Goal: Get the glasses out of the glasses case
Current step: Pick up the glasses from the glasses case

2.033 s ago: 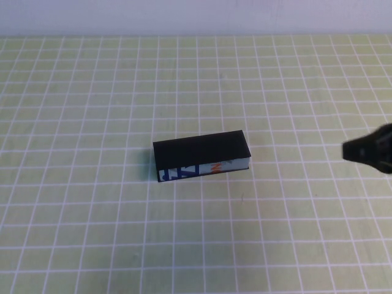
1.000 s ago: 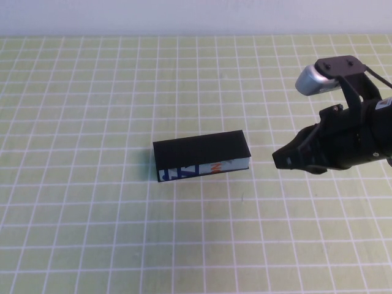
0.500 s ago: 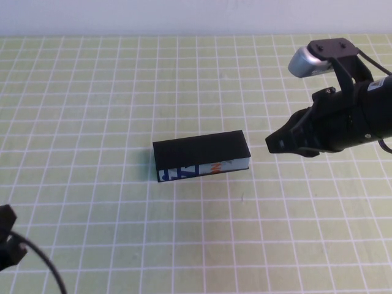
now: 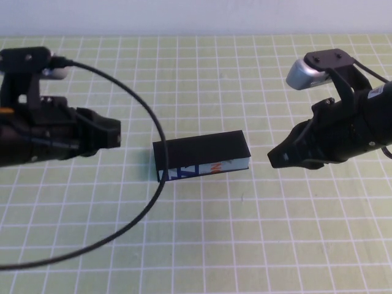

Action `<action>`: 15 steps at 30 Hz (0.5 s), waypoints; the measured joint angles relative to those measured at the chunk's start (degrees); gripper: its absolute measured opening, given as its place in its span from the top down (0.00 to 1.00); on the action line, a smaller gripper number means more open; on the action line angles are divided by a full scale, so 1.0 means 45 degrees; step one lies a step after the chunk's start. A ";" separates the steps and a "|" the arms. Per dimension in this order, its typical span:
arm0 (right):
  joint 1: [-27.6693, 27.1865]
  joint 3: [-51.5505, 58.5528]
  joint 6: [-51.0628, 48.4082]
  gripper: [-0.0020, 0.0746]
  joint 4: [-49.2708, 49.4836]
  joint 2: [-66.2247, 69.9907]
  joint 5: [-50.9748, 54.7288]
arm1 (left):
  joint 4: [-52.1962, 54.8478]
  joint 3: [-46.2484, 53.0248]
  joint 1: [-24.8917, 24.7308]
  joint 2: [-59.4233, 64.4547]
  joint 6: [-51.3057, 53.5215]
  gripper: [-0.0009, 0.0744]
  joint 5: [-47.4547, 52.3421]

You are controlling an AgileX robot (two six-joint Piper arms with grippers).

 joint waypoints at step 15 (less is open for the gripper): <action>0.2839 0.0000 0.1978 1.00 -0.2772 -0.0674 -0.0585 | -0.5362 -0.6018 0.2684 0.8013 0.5949 0.99 0.4662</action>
